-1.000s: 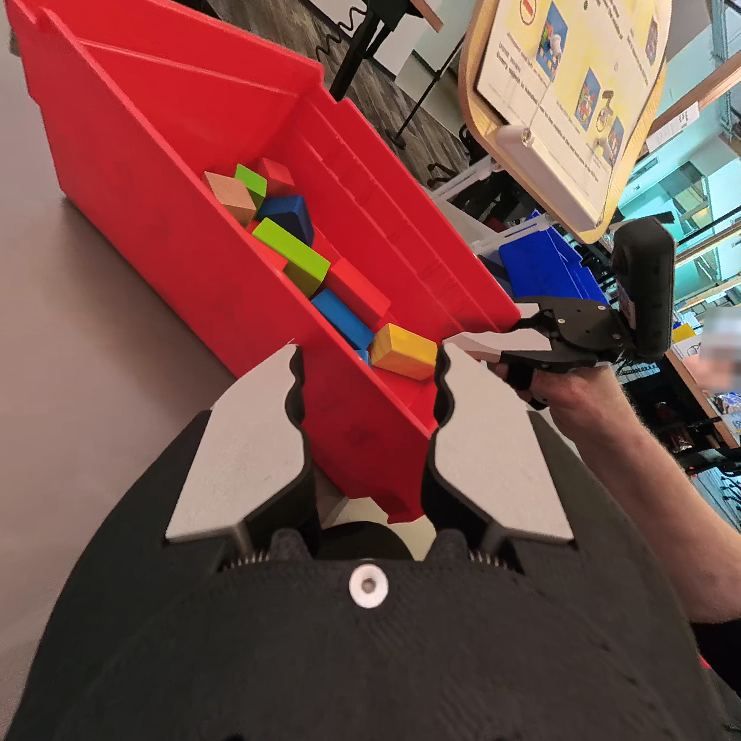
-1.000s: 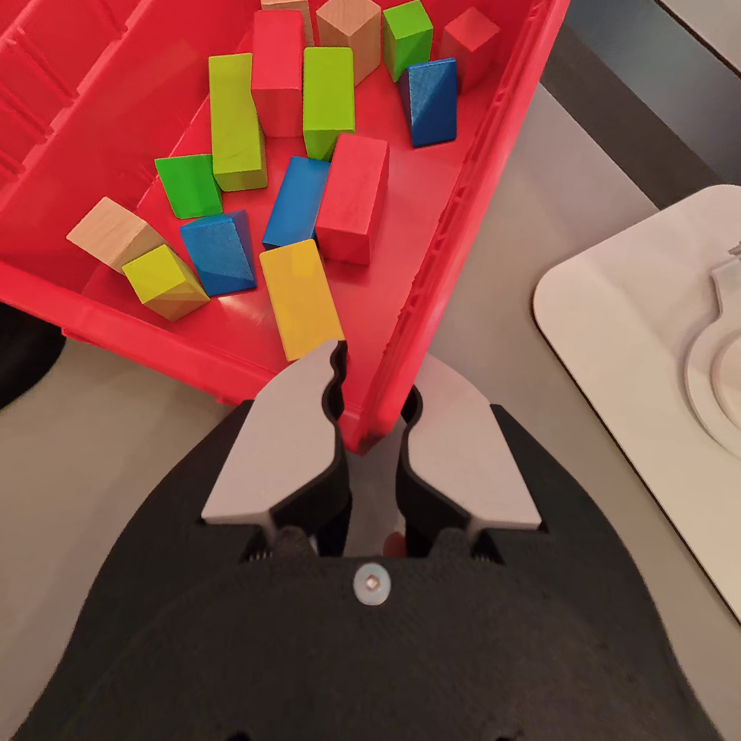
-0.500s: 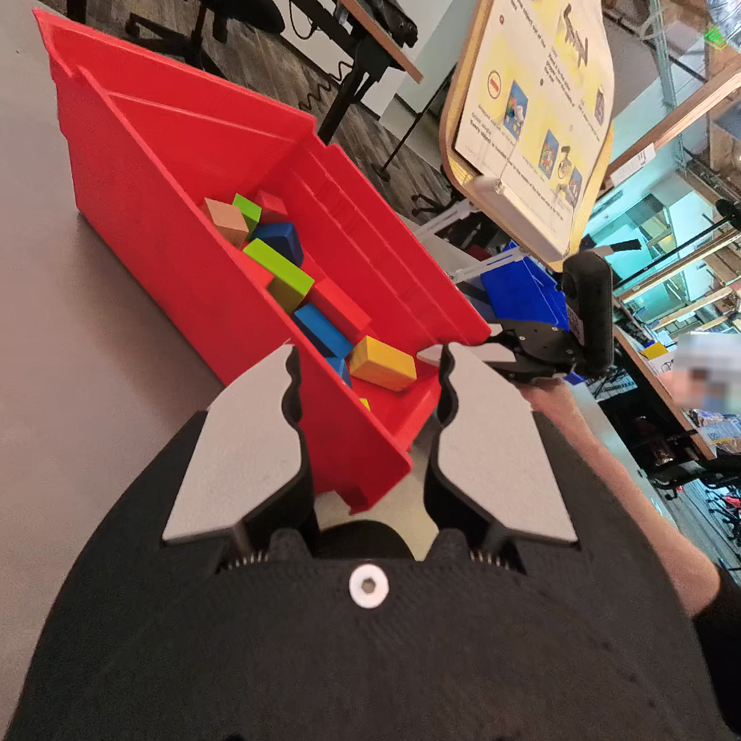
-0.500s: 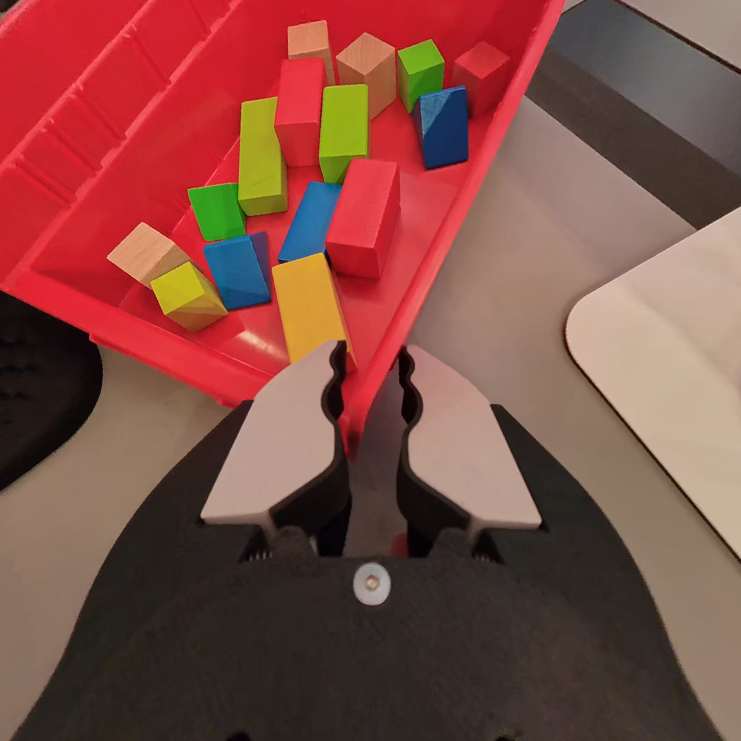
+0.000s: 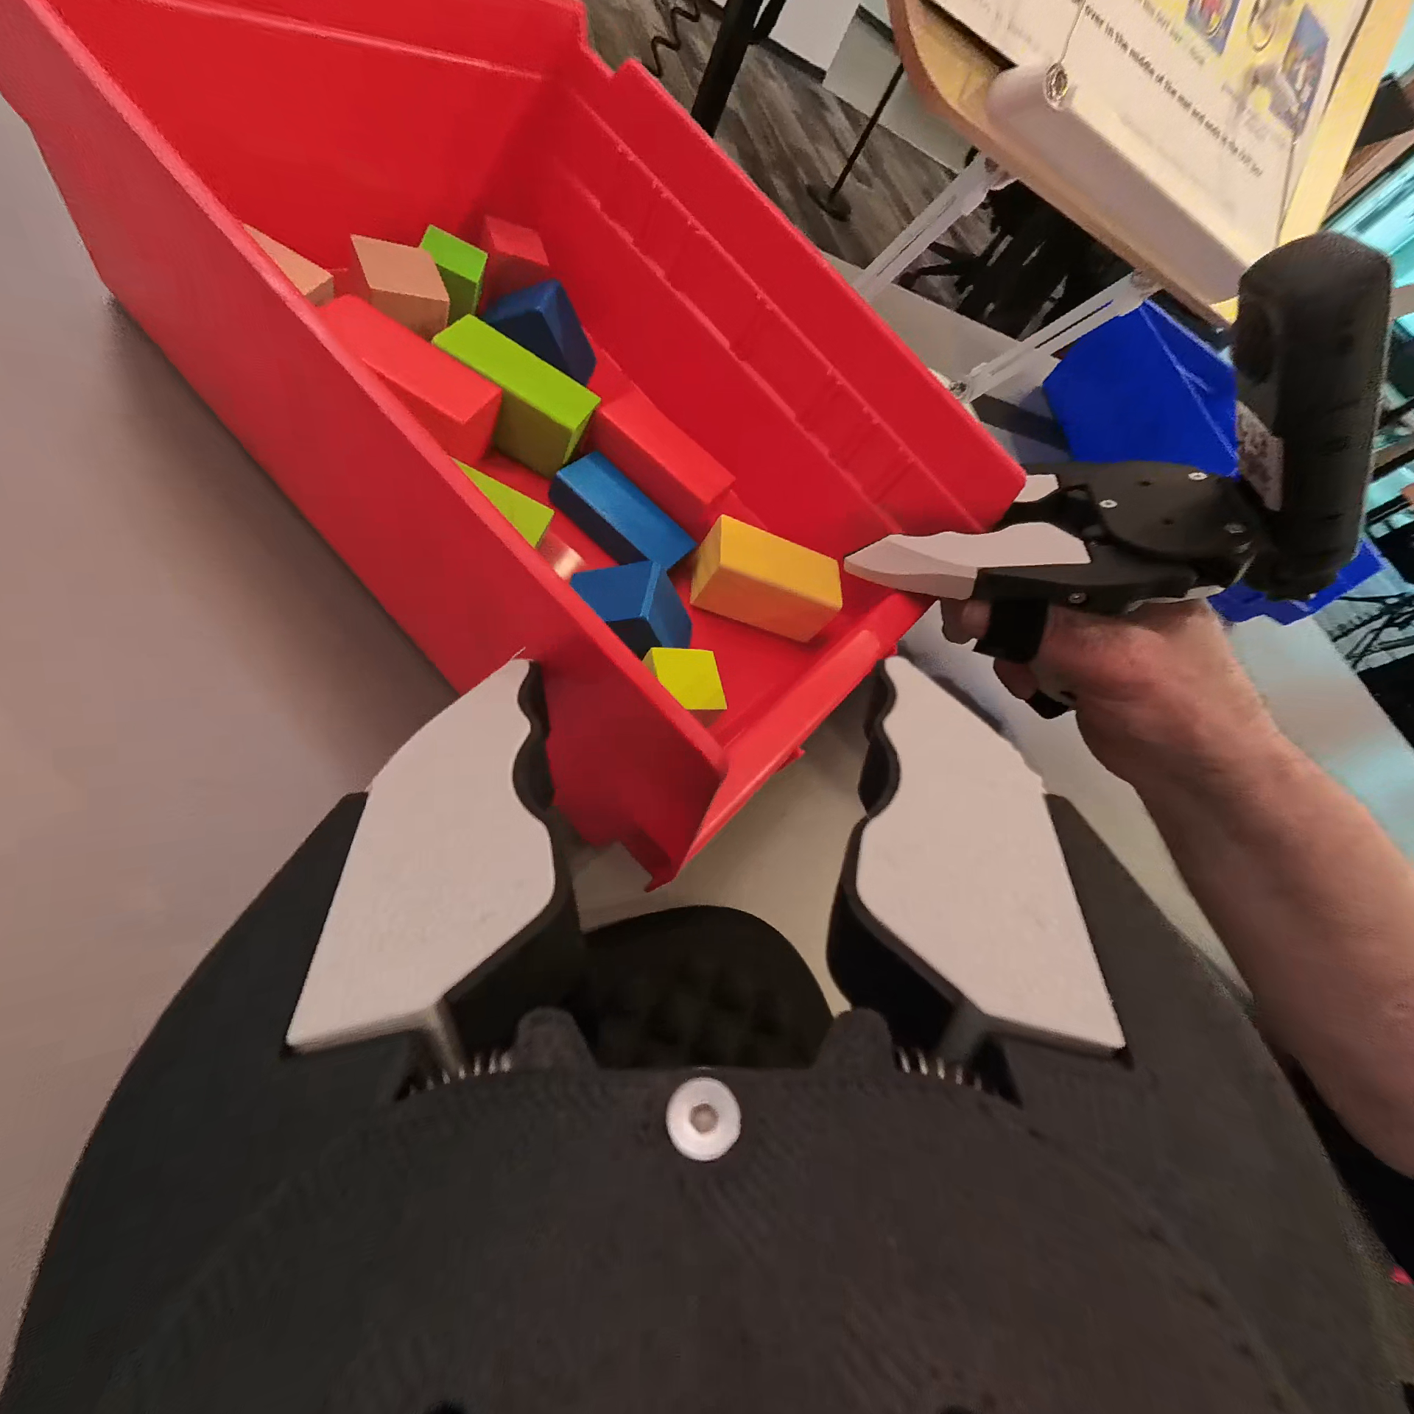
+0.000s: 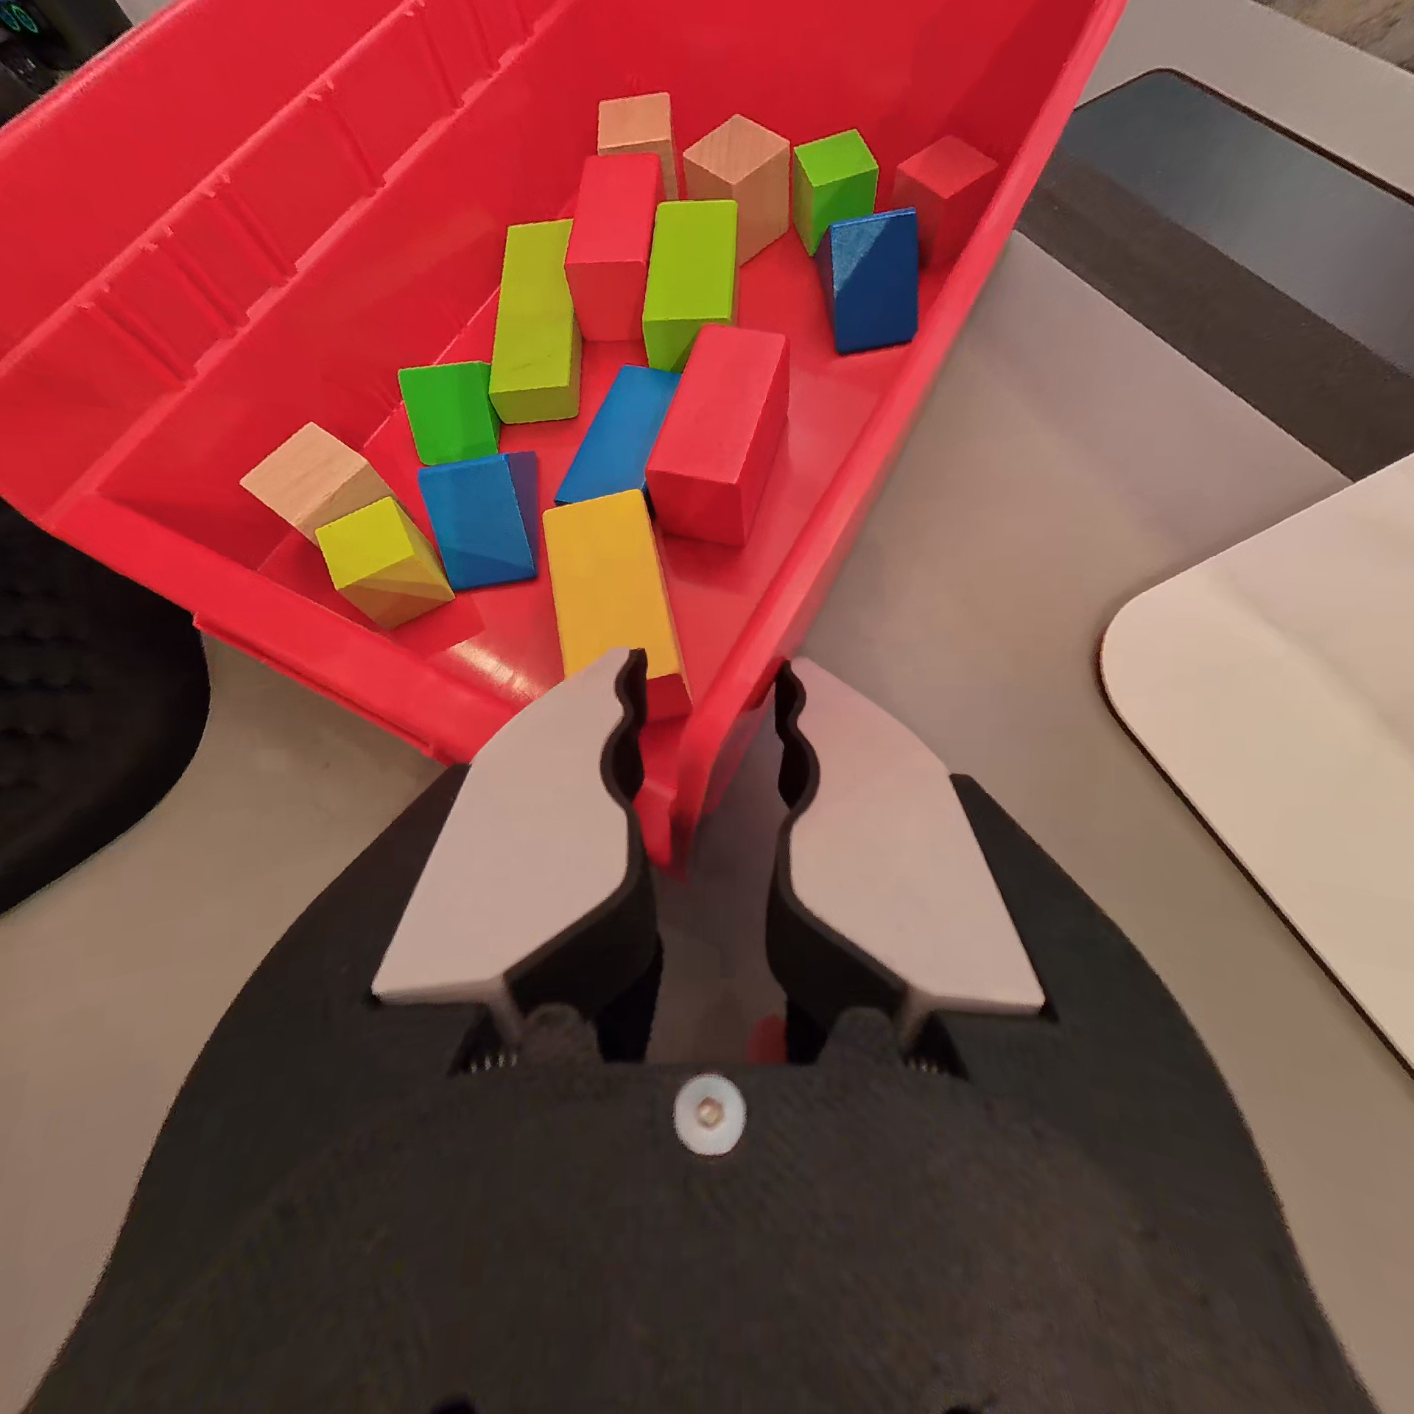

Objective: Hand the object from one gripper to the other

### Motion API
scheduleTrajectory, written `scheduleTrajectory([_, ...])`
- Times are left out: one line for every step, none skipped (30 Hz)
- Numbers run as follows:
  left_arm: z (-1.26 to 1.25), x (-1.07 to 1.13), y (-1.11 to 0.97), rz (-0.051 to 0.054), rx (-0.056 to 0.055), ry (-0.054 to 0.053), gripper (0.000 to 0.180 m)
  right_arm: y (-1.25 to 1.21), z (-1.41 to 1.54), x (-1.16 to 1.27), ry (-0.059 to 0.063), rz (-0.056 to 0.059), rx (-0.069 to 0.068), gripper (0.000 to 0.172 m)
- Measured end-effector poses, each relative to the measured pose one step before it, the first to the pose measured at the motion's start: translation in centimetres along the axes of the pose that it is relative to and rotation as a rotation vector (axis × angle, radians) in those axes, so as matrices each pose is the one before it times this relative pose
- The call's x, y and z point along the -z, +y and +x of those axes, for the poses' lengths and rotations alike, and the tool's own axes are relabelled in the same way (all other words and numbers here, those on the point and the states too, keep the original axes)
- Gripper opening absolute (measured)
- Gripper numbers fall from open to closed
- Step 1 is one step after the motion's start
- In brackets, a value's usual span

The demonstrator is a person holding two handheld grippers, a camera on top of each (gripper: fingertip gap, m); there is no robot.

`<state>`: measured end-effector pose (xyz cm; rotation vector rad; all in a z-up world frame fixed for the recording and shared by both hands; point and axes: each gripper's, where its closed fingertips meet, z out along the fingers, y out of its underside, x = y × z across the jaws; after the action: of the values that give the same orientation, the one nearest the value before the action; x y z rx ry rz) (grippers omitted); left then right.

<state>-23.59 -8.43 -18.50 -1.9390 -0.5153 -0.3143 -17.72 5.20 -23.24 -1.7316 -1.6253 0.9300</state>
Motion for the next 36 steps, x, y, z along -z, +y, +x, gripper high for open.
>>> scheduleTrajectory([-0.124,-0.093,0.013,-0.0027,-0.0139,-0.0126,0.079,-0.039,-0.047,-0.044,-0.0031,0.0059,0.0015,0.031])
scheduleTrajectory([-0.136,-0.076,0.037,-0.0041,-0.0128,-0.013,0.079,-0.023,-0.043,-0.037,-0.0015,0.0048,0.002,0.031])
scheduleTrajectory([-0.115,-0.094,0.038,-0.0041,-0.011,-0.0107,0.079,-0.014,-0.029,-0.044,0.0005,0.0033,0.003,0.032])
scheduleTrajectory([-0.086,-0.093,-0.001,-0.0005,-0.0054,-0.0068,0.079,-0.025,-0.043,-0.016,0.0012,0.0029,0.0029,0.032])
scheduleTrajectory([-0.118,-0.062,-0.032,0.0037,-0.0004,-0.0067,0.079,-0.027,-0.041,-0.015,0.0008,0.0029,0.0012,0.033])
scheduleTrajectory([-0.148,-0.061,-0.023,0.0026,0.0,-0.0068,0.078,-0.015,-0.035,-0.007,0.0003,0.0018,0.0002,0.032])
scheduleTrajectory([-0.112,-0.072,0.029,-0.0009,0.0,-0.004,0.077,-0.015,-0.022,-0.005,0.0,0.0017,-0.0003,0.033])
scheduleTrajectory([-0.087,-0.084,0.041,-0.0026,0.0014,-0.0017,0.077,-0.002,-0.019,0.003,-0.0005,0.0021,-0.0004,0.033])
scheduleTrajectory([-0.077,-0.073,0.028,-0.0003,0.0022,-0.0015,0.077,-0.018,-0.034,0.009,-0.0013,0.0032,0.0004,0.033])
scheduleTrajectory([-0.096,-0.056,0.007,0.0007,-0.0003,-0.0043,0.077,-0.013,-0.029,-0.004,-0.0011,0.0031,0.0006,0.033])
scheduleTrajectory([-0.073,-0.071,0.046,-0.0017,-0.0039,-0.0048,0.077,-0.002,-0.023,0.003,-0.0009,0.0022,-0.0004,0.034])
scheduleTrajectory([-0.054,-0.086,0.06,-0.0027,-0.0038,-0.0035,0.078,-0.014,-0.025,0.002,-0.0008,0.002,-0.0006,0.034])
scheduleTrajectory([-0.051,-0.085,0.031,-0.0001,-0.0003,-0.0023,0.078,-0.003,-0.016,-0.002,-0.0004,0.0018,-0.0002,0.033])
scheduleTrajectory([-0.049,-0.06,-0.01,0.0026,0.0015,-0.0022,0.079,-0.008,-0.023,-0.011,-0.0002,0.0018,-0.0002,0.034])
scheduleTrajectory([-0.063,-0.052,-0.009,0.0025,0.0008,-0.002,0.079,-0.017,-0.023,-0.006,-0.0002,0.0018,-0.0001,0.034])
scheduleTrajectory([-0.064,-0.045,-0.006,0.0007,0.0007,-0.0011,0.079,-0.012,-0.032,0.001,-0.0005,0.002,0.0006,0.034])
scheduleTrajectory([-0.072,-0.058,0.007,-0.0004,0.0023,-0.0003,0.079,0.0,-0.029,0.009,-0.0013,0.0024,0.001,0.034])
scheduleTrajectory([-0.08,-0.059,0.015,-0.0011,0.0034,0.0002,0.079,-0.008,-0.025,0.002,-0.0019,0.0025,-0.0002,0.034])
scheduleTrajectory([-0.073,-0.061,0.008,-0.0015,0.0029,0.0005,0.079,-0.007,-0.035,0.001,-0.0018,0.0025,-0.0004,0.034])
scheduleTrajectory([-0.072,-0.069,0.01,-0.0013,0.0019,-0.0004,0.079,-0.004,-0.024,0.003,-0.0015,0.0023,0.0006,0.034])
scheduleTrajectory([-0.069,-0.077,0.035,-0.0012,0.0015,-0.0008,0.079,-0.001,-0.022,-0.001,-0.0012,0.0016,0.0004,0.034])
scheduleTrajectory([-0.061,-0.086,0.053,-0.0016,0.0007,-0.001,0.08,-0.013,-0.006,-0.001,-0.0011,0.0014,-0.0001,0.035])
scheduleTrajectory([-0.048,-0.07,0.058,-0.0022,-0.0012,-0.0016,0.08,0.001,-0.018,0.0,-0.001,0.0015,0.0007,0.035])
scheduleTrajectory([-0.044,-0.101,0.1,-0.0047,-0.0016,-0.001,0.081,-0.009,-0.004,0.007,-0.0013,0.0015,0.0004,0.035])
scheduleTrajectory([0.021,-0.184,0.272,-0.0145,0.0016,0.0046,0.081,-0.011,-0.014,0.006,-0.0014,0.0016,-0.0008,0.035])
scheduleTrajectory([0.086,-0.306,0.478,-0.0236,0.0094,0.0107,0.082,-0.011,-0.009,0.005,-0.0004,0.0017,-0.0006,0.035])
scheduleTrajectory([0.0,-0.235,0.264,-0.0078,0.0107,0.0022,0.083,-0.006,-0.005,0.007,0.0004,0.0013,0.0001,0.035])
scheduleTrajectory([-0.052,-0.03,-0.027,0.0038,-0.0007,-0.0053,0.083,0.009,-0.003,0.001,-0.0003,0.0004,0.0001,0.035])
scheduleTrajectory([0.001,-0.017,0.0,-0.0026,-0.0033,-0.0023,0.083,0.003,-0.007,0.008,-0.0012,0.0001,-0.0003,0.035])
scheduleTrajectory([-0.01,-0.012,-0.016,-0.0019,-0.0003,-0.0007,0.083,-0.006,-0.017,0.002,-0.0013,0.0009,0.0001,0.035])
scheduleTrajectory([-0.055,-0.005,-0.007,-0.0017,0.0016,-0.0003,0.083,-0.007,-0.025,0.0,-0.0009,0.001,0.0009,0.035])
scheduleTrajectory([-0.061,0.0,-0.015,-0.0012,0.0016,0.0001,0.083,-0.007,-0.026,-0.006,-0.0005,0.0006,0.0,0.035])
scheduleTrajectory([-0.032,0.017,-0.024,-0.0005,0.0033,0.0015,0.083,-0.011,-0.024,0.003,-0.0005,0.0002,-0.001,0.035])
scheduleTrajectory([-0.022,-0.004,-0.012,-0.0009,0.0016,-0.0001,0.083,-0.001,-0.011,-0.002,-0.0002,0.0002,0.0002,0.035])
scheduleTrajectory([-0.017,-0.014,-0.013,-0.0014,-0.0017,-0.0018,0.083,-0.008,-0.028,0.002,-0.0003,0.0001,0.0008,0.035])
scheduleTrajectory([-0.003,-0.017,0.01,-0.0015,-0.0022,-0.0022,0.083,0.0,-0.019,-0.001,-0.0007,0.0001,0.0001,0.035])
